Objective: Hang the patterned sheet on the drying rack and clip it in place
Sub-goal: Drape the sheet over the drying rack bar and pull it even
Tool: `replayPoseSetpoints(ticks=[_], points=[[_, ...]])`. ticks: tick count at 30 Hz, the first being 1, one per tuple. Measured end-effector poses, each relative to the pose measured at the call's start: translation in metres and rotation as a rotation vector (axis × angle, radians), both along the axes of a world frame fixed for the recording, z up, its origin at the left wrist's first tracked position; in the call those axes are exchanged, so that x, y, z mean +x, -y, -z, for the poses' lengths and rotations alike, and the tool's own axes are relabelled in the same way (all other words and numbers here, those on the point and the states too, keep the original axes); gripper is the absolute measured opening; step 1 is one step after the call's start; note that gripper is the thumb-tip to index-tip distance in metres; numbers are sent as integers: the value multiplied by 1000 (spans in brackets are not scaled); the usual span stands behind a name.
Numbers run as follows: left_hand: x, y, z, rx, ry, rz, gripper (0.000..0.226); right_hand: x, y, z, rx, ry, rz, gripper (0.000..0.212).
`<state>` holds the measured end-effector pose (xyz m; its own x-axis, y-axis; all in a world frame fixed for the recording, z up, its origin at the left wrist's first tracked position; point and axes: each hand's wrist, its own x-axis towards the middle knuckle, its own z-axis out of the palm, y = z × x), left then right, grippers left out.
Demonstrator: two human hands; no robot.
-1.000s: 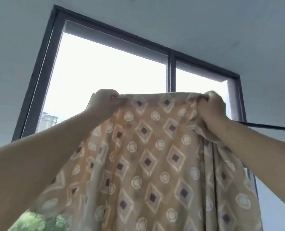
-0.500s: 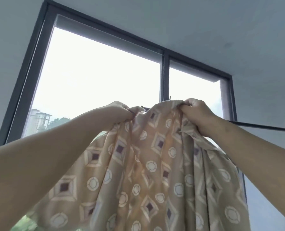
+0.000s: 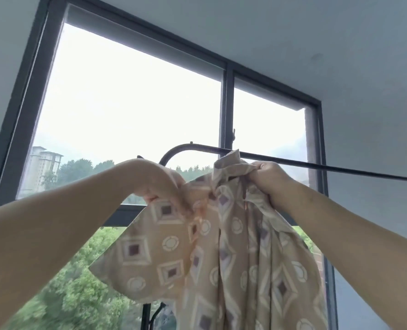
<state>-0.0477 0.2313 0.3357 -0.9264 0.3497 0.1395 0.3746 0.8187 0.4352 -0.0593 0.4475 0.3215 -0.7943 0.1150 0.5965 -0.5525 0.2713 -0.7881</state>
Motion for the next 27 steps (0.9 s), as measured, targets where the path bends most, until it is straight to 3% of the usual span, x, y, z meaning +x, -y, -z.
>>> replayPoseSetpoints(ticks=[2,4,5,8,11,12,14,16,20,24,27], points=[[-14,13,1,61,-222,-154,21,-4,-7,-5,-94,-131,132,14],[-21,19,-1,439,-572,-215,36,-4,-5,-9,-89,-206,182,20],[-20,16,-3,558,-633,-183,38,-2,-2,-9,-43,-209,171,20],[-17,-1,2,520,-430,-52,37,-3,8,-1,103,-146,132,20],[-1,-10,3,713,-284,85,27,-2,5,6,20,-141,128,21],[3,-13,5,690,-227,142,34,0,5,5,-22,-144,106,20],[10,-24,15,445,-101,229,47,4,11,3,-69,-146,45,20],[12,-41,29,356,-33,299,42,10,19,-1,-60,-129,-8,21],[-13,-41,32,651,-157,43,31,19,17,-5,-60,-34,-8,13],[-23,-27,30,1026,-80,-50,14,26,-7,-2,-225,129,69,13],[-7,-39,34,1035,-25,5,15,23,-5,2,-297,201,6,24]])
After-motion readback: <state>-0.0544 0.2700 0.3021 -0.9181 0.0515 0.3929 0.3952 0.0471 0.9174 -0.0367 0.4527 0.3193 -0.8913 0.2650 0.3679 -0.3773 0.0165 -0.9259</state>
